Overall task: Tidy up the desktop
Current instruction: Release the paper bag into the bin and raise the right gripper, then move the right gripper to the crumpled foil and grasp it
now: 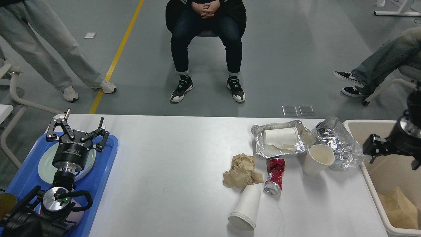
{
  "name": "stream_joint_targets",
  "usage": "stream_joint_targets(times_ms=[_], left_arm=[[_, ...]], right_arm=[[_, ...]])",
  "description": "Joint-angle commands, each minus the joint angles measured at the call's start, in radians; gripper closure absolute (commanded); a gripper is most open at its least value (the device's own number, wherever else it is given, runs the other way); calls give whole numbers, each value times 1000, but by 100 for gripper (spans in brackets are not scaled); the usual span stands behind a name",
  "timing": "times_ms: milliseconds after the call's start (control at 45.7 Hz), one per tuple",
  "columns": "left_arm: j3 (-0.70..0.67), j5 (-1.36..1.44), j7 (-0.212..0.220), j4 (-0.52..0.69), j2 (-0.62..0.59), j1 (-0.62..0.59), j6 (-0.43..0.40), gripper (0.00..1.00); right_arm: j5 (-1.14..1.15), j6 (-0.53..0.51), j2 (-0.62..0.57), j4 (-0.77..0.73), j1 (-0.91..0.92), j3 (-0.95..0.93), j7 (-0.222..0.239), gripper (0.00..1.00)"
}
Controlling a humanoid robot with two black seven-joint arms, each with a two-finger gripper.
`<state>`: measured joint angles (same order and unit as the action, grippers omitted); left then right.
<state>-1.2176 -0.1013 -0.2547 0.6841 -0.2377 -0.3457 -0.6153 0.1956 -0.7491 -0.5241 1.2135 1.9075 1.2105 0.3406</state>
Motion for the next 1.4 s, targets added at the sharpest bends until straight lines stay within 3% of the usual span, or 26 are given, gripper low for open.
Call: stream_joint_targets(times_ms=[0,241,569,788,919,1116,1379], left_arm=[[0,0,0,0,0,1,0,4],[1,0,-1,0,0,1,0,4],[0,0,0,0,-2,1,0,4],[0,0,-1,0,0,1,0,4],[0,0,0,0,0,1,0,4],[0,0,0,0,0,1,0,4],[0,0,0,0,0,1,0,4]], right_arm=[[-1,-10,45,176,206,18,0,0],[-16,25,88,371,487,9,-9,0],[-10,276,119,370,412,11,-18,0],[18,300,125,241,217,1,-126,3],[12,342,136,123,47,-6,-126,3],[13,531,141,-38,-243,-52,-124,1],[1,562,180,-248,-482,-143,-124,1]])
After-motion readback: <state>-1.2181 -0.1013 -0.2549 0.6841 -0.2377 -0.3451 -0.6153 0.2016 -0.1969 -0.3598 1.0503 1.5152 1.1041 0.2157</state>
